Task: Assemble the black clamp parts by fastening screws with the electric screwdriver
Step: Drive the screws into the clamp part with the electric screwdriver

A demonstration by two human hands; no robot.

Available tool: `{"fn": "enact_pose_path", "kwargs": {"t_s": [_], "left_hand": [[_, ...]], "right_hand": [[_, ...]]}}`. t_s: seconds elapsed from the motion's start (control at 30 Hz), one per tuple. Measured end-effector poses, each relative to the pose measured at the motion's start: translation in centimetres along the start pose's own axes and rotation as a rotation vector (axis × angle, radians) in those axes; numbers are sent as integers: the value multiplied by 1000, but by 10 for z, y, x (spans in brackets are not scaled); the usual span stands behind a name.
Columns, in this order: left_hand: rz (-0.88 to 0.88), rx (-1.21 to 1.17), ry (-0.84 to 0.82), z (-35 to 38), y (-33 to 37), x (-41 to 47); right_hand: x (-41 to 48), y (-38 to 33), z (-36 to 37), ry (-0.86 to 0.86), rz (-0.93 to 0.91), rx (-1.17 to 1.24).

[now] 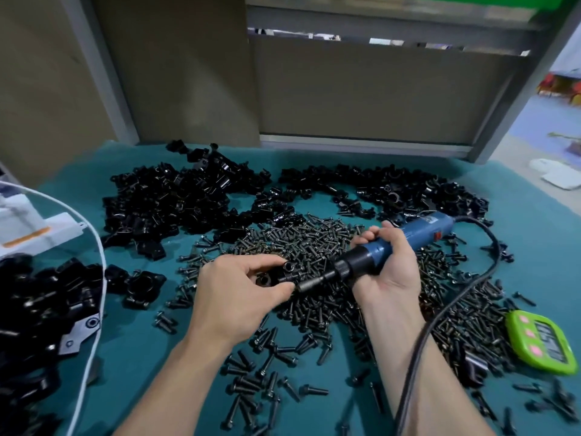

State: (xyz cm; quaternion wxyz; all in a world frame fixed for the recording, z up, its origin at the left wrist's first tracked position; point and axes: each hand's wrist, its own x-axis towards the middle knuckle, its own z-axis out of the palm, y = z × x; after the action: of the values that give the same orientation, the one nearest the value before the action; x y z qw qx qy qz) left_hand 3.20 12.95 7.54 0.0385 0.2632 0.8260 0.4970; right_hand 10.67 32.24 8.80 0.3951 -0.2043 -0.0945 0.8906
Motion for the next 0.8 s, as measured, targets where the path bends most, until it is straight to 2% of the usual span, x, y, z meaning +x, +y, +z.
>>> {"fn": "enact_pose_path", "kwargs": {"t_s": [0.33,0.8], "left_hand": [[38,85,-21,4,1,-5],[17,0,10,6,-5,-3]], "right_hand": [[9,-1,-5,21,-46,45],[8,-4,-8,64,-72,24]]}}
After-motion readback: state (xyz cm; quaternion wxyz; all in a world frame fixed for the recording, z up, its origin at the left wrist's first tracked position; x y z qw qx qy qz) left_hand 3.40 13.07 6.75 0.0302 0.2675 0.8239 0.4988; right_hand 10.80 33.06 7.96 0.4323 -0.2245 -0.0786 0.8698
